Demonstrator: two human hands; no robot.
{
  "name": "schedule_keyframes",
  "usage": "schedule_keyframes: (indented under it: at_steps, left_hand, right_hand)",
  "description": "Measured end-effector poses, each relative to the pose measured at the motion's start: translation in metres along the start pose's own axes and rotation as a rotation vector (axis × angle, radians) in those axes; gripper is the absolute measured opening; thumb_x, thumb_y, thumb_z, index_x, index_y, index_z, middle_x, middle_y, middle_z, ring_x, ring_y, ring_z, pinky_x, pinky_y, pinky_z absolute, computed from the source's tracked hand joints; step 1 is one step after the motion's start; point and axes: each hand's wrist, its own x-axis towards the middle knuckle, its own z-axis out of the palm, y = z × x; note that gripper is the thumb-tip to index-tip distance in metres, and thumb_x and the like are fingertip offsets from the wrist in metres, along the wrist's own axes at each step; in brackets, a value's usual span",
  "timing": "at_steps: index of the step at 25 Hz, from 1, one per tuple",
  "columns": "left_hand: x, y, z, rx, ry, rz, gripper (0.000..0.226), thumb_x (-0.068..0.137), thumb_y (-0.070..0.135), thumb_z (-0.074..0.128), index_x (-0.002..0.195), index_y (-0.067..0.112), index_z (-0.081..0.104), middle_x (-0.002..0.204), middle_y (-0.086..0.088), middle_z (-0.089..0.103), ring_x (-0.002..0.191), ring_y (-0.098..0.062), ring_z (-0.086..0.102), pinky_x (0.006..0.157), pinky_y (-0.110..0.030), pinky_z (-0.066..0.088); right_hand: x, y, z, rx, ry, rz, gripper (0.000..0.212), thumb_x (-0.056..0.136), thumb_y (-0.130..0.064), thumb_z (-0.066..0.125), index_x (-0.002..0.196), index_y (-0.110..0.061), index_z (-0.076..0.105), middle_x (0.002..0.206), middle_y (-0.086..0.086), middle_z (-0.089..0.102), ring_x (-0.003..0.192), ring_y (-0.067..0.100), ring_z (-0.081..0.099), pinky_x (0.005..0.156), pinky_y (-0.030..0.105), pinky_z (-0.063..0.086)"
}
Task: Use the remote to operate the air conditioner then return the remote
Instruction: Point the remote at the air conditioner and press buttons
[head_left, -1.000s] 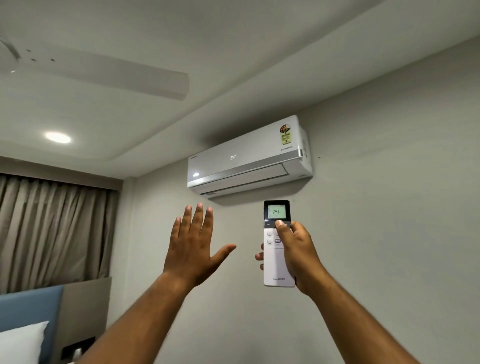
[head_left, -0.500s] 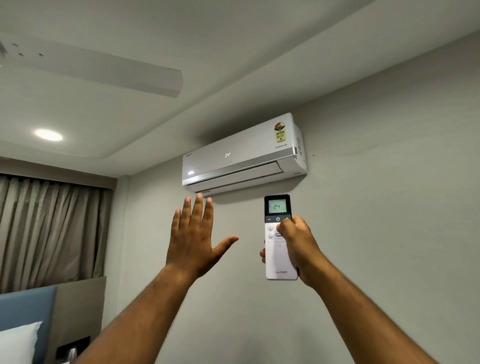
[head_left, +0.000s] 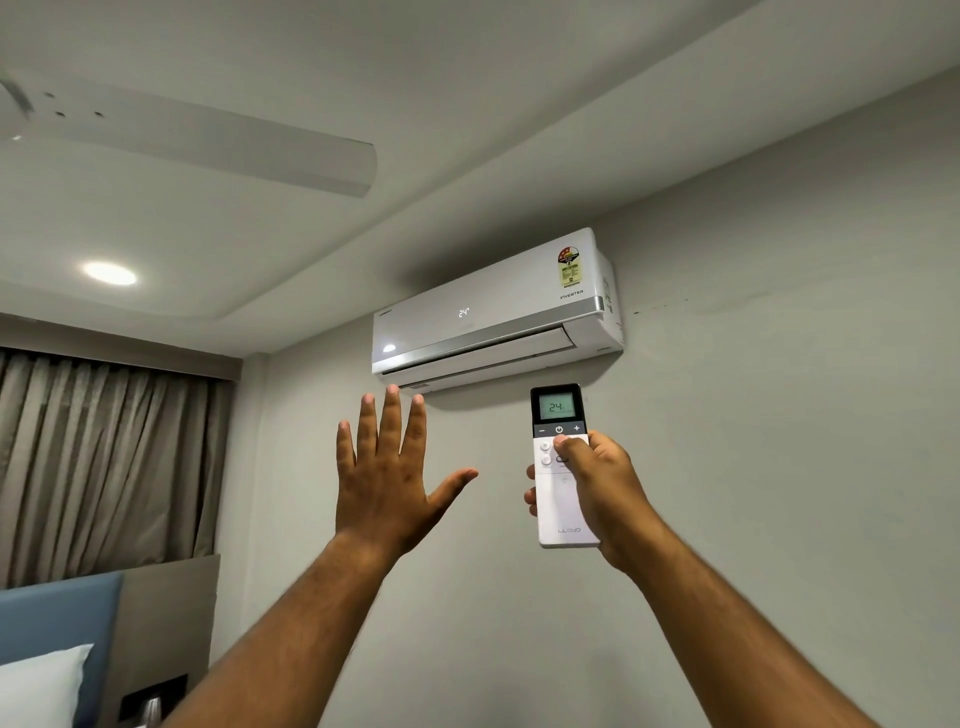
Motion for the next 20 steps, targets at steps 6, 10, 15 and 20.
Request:
schedule_keyframes:
  at_steps: [6, 10, 15, 20]
  left_hand:
    - [0.0024, -0.0042, 0.0024, 0.001, -0.004, -0.014, 0.098, 0.074, 0.086, 0.008, 0.148, 0.024, -0.005, 0.159, -0.007, -0.004, 0.146, -0.032, -0.008, 0.115, -0.059, -0.001]
    - [0.0015, -0.0033, 0.0037, 0.002, -0.012, -0.016, 0.099, 0.072, 0.087, 0.005, 0.148, 0.024, -0.005, 0.159, -0.006, -0.005, 0.146, -0.031, -0.009, 0.115, -0.059, -0.004]
    - [-0.0007, -0.0009, 0.0067, -0.004, -0.022, -0.029, 0.099, 0.071, 0.086, 0.003, 0.146, 0.023, -0.008, 0.158, -0.004, -0.009, 0.145, -0.031, -0.011, 0.115, -0.059, -0.006]
    - [-0.0036, -0.0011, 0.0100, -0.027, -0.024, -0.061, 0.099, 0.071, 0.086, 0.003, 0.145, 0.022, -0.011, 0.157, -0.004, -0.012, 0.146, -0.031, -0.013, 0.115, -0.057, -0.005]
  right_hand:
    - [0.0022, -0.0025, 0.0016, -0.008, 0.025, 0.006, 0.012, 0.094, -0.018, 0.048, 0.100, -0.011, 0.055, 0.079, 0.019, 0.070, 0.053, 0.028, 0.068, 0.048, 0.033, 0.057]
    - [0.0002, -0.0012, 0.0045, -0.021, 0.006, 0.020, 0.012, 0.095, -0.019, 0.047, 0.100, -0.012, 0.055, 0.080, 0.018, 0.071, 0.053, 0.027, 0.069, 0.047, 0.032, 0.056]
    - [0.0004, 0.0010, 0.0062, -0.056, 0.003, 0.018, 0.013, 0.095, -0.021, 0.047, 0.103, -0.013, 0.055, 0.084, 0.017, 0.072, 0.054, 0.026, 0.069, 0.049, 0.032, 0.057]
    - [0.0010, 0.0001, 0.0046, -0.081, 0.013, 0.014, 0.011, 0.094, -0.020, 0.047, 0.100, -0.015, 0.054, 0.083, 0.016, 0.071, 0.052, 0.023, 0.069, 0.048, 0.031, 0.056]
